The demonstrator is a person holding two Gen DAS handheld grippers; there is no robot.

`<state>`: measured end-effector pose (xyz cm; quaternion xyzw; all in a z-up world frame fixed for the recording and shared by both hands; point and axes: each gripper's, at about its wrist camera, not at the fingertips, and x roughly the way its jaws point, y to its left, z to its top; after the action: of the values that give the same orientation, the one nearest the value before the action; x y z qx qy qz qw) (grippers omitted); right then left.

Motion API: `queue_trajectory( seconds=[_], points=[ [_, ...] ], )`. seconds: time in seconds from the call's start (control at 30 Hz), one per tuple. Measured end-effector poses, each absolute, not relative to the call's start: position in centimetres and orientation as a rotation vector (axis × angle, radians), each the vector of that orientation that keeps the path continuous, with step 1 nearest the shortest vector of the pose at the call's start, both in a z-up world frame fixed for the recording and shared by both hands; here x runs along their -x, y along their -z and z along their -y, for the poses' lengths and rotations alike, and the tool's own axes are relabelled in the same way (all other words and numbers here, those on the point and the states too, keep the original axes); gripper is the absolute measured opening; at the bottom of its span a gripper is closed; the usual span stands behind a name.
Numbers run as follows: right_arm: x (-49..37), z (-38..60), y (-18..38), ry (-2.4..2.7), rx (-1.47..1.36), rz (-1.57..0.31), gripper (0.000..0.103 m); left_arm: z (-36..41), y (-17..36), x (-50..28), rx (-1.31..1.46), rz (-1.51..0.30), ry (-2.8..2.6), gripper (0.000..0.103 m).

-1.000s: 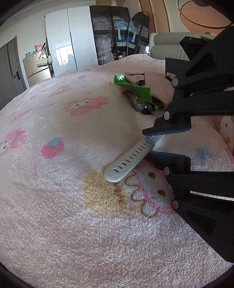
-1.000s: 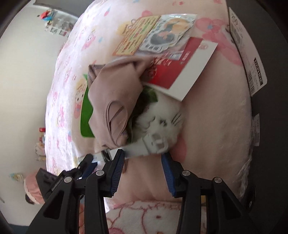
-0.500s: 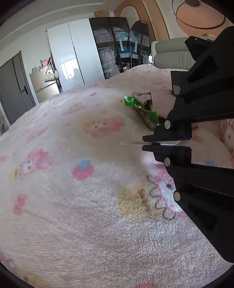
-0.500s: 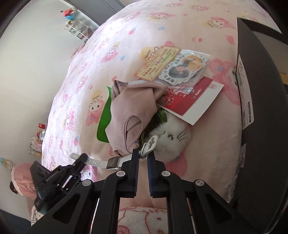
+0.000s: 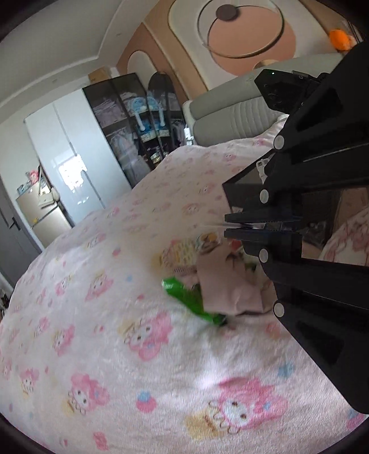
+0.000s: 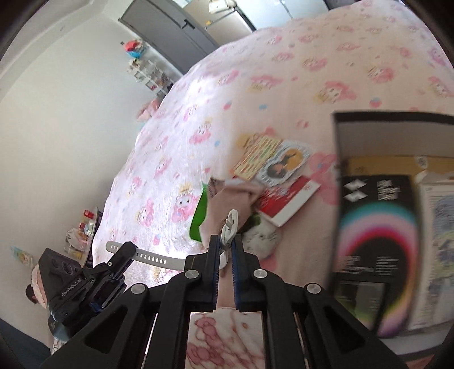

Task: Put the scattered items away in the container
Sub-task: 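Carry the smartwatch over the black box with the left tool, then lower the smartwatch into the box and open the left tool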

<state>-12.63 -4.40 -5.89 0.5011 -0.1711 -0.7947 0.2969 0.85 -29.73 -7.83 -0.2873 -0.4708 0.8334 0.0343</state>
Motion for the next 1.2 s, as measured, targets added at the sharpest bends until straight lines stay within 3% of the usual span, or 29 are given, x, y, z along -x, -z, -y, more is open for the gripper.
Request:
queue_trajectory(
  seconds=[0.23,0.4,0.57,0.73,0.87,0.93,1.0,1.1,1.2],
  points=[
    [13.0,-7.3,3.9,2.291,-1.336,0.433,0.006,19.3,5.0,6.3,1.076,1.152,-2.422,0.001],
    [14.8,-15.4,1.9,2.413,-1.331,0.286,0.006,10.9,3.2,13.0,1.133,0.915,-2.386,0.001],
    [19.7,-20.4,5.6,2.478,-1.49,0.063,0.006,4.4,7.7,19.6,1.374,0.813,-2.29,0.001],
    [21.4,-23.2,9.7,2.414,-1.593,0.149,0.007,2.4,10.7,20.2,1.566,0.691,-2.332,0.003],
    [21.2,-24.4,10.0,2.374,-1.661,0.142,0.008,2.0,10.6,19.5,1.669,0.54,-2.398,0.026],
    [20.8,-25.4,9.2,2.391,-1.639,0.181,0.008,2.3,9.5,18.7,1.636,0.506,-2.452,0.03],
    [20.3,-26.2,8.0,2.421,-1.595,0.213,0.013,2.9,8.3,17.8,1.596,0.533,-2.493,0.038],
    [19.6,-27.0,6.4,2.486,-1.513,0.226,0.031,3.1,7.4,17.1,1.574,0.533,-2.534,0.039],
    [19.1,-26.7,5.6,2.512,-1.46,0.185,0.036,2.0,7.3,16.6,1.559,0.507,-2.504,0.036]
  ],
)
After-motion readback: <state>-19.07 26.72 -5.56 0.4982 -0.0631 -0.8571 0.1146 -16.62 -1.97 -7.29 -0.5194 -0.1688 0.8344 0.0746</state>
